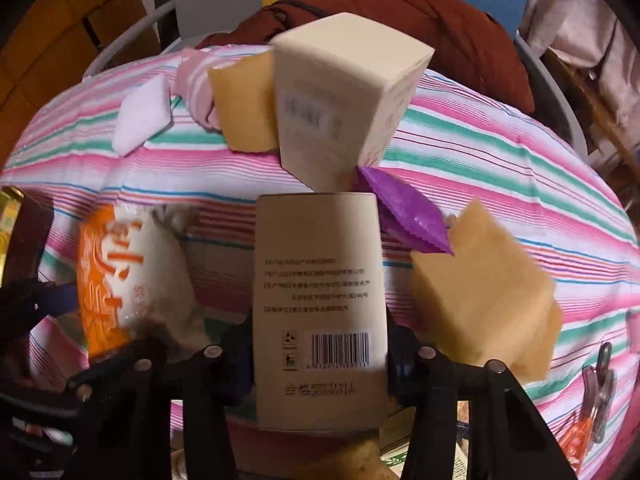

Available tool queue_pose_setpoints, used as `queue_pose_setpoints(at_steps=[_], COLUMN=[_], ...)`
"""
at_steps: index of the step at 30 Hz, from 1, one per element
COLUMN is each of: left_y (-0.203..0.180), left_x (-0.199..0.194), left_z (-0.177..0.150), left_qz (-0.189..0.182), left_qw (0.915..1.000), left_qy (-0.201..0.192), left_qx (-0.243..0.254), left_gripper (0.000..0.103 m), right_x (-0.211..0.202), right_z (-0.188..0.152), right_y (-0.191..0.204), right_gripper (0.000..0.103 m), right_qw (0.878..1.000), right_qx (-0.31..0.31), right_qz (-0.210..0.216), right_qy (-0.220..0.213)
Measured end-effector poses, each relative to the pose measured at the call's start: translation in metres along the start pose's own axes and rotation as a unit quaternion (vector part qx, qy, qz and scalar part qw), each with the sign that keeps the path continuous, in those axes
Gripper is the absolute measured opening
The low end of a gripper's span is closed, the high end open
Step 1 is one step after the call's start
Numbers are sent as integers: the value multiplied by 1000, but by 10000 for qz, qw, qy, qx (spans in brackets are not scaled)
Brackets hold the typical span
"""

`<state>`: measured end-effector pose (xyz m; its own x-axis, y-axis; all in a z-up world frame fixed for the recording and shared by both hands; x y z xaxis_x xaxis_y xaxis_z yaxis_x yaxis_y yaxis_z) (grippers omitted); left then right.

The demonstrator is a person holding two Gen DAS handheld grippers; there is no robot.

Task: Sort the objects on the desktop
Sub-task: 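Grasp the beige box with the right gripper while the left grasps the orange snack bag, then carry the beige box and orange snack bag over the gold tray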

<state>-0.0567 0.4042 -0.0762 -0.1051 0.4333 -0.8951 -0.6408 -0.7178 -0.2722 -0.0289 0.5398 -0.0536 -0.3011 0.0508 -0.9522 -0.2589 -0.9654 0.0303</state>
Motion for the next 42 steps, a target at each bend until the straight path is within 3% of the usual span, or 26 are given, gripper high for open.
queue_pose_setpoints(at_steps=[3,5,7,10,11,13,17,21,23,26,30,32,39,42], left_y=[9,19,31,48,53,55,45,16,5,2,19,27,33,40], left_x=[-9,-17,-25,-41,-47,-58,-70,-56,-40,-26,-14,-9,-14,-18], left_z=[-8,-19,-30,-43,-45,-43,-27,-3,3,5,5,2,-8,-16], left_qz=[-102,-193,-109,-177,-210,-198,-104,346,589,955,626,469,289,41], left_qw=[9996,9991,9991,9986,9982,9969,9951,9933,9908,9862,9930,9952,9950,9959], left_qy=[-229,-326,-374,-505,-568,-755,-980,-867,-560,-500,-486,-453,-634,-650], left_qx=[99,177,188,55,-34,-106,108,683,1086,1256,875,725,709,635], left_gripper=[66,46,44,45,52,62,70,73,74,74,74,63,59,58], right_x=[-4,-7,-9,-10,-10,-13,-19,-14,-12,-9,-8,-3,3,5], right_z=[1,-1,-3,-8,-8,-10,-1,-2,-2,1,1,2,2,2], right_y=[2,8,17,36,40,45,24,-9,-9,-8,-7,-1,6,8], right_gripper=[50,50,50,50,50,50,50,50,50,50,50,50,50,50], right_qw=[9998,9991,9982,9963,9954,9956,9986,9989,9986,9984,9982,9986,9984,9982], right_qx=[56,43,-66,-315,-361,-439,-88,372,456,461,441,390,320,304], right_qz=[184,417,594,799,879,827,484,225,251,327,408,364,473,511], right_qy=[-26,-9,10,67,77,9,-193,-156,-107,-88,-76,-44,-25,-22])
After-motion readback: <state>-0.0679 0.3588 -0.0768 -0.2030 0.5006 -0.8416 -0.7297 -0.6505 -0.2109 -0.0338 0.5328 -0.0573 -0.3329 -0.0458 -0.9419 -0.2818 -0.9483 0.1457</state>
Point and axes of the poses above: each gripper's, at about its wrist camera, not at the fingertips, and x roughly the way its jaws point, y to its left, z to its top, the point moved 3 cm from there along x, roughly the way its jaws point, and after that the axes turned 7 degrees about x, right-handed, at the moved point
